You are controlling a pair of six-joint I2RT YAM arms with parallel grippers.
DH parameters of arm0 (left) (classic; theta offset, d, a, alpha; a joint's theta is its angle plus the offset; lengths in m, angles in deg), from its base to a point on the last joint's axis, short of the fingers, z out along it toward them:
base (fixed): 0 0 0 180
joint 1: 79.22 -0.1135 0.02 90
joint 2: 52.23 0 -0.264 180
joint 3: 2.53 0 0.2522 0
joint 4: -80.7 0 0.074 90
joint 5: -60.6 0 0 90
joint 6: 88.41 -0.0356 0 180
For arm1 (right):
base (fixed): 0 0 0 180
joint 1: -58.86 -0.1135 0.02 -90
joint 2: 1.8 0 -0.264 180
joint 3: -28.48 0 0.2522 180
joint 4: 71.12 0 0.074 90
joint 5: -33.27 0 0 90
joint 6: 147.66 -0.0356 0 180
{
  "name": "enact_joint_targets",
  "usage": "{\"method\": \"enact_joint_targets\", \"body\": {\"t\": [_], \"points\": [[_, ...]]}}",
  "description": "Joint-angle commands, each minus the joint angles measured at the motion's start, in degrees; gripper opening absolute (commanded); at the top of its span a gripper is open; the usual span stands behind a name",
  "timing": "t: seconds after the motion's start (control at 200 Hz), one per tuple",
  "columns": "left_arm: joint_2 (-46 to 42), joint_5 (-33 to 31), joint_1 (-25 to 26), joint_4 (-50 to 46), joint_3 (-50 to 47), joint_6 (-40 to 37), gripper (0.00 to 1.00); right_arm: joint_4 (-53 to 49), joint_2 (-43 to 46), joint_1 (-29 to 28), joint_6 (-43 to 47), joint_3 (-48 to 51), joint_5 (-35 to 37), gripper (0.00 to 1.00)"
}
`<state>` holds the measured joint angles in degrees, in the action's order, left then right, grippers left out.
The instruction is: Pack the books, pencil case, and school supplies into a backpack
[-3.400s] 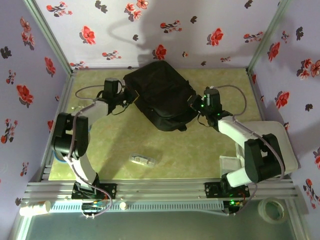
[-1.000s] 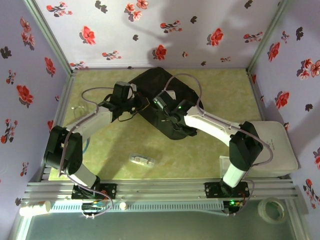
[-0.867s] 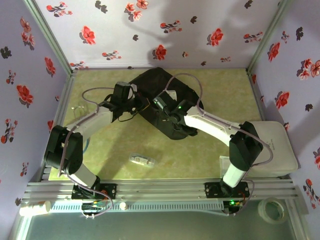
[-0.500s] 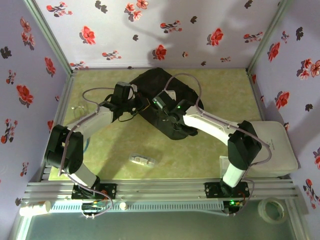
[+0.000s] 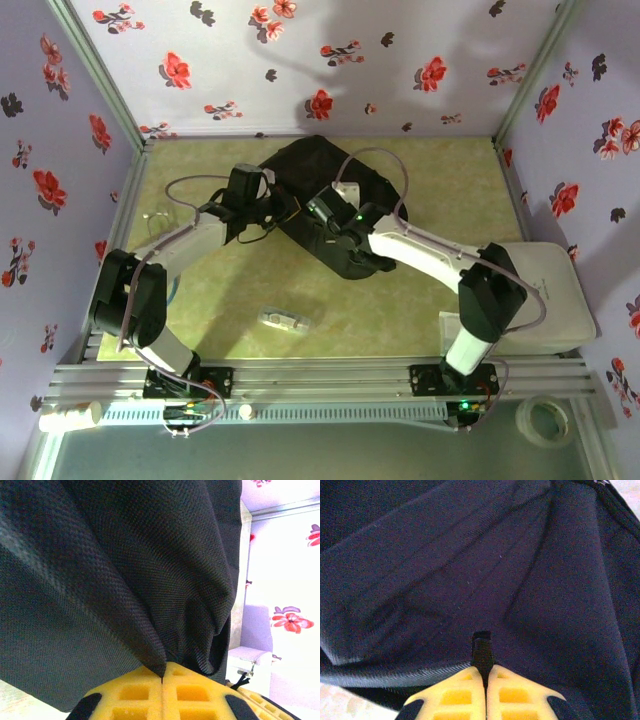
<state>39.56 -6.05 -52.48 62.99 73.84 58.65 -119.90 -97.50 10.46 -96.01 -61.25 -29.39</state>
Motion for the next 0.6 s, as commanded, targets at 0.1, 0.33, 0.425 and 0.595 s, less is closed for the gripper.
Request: {"method": "enact_joint_targets", "body": {"t": [0.1,0.33,0.425,0.595], "points": [[0.67,-1.43,-1.42,1.09,0.19,-0.85,0.0,-4.71,6.35,0.49,-5.37,5.74,8.38,0.0],[1.53,-1.91,-1.75,1.3,-0.29,-0.81,0.0,-5.81,8.55,0.76,-8.72,8.44,8.3,0.0],[2.04,-2.08,-1.85,1.3,-0.51,-0.8,0.0,-6.58,9.81,0.75,-10.04,9.43,8.39,0.0],[2.34,-3.96,-2.83,1.13,-1.68,-0.61,0.0,-7.7,12.47,1.05,-12.88,12.91,9.15,0.0]]}}
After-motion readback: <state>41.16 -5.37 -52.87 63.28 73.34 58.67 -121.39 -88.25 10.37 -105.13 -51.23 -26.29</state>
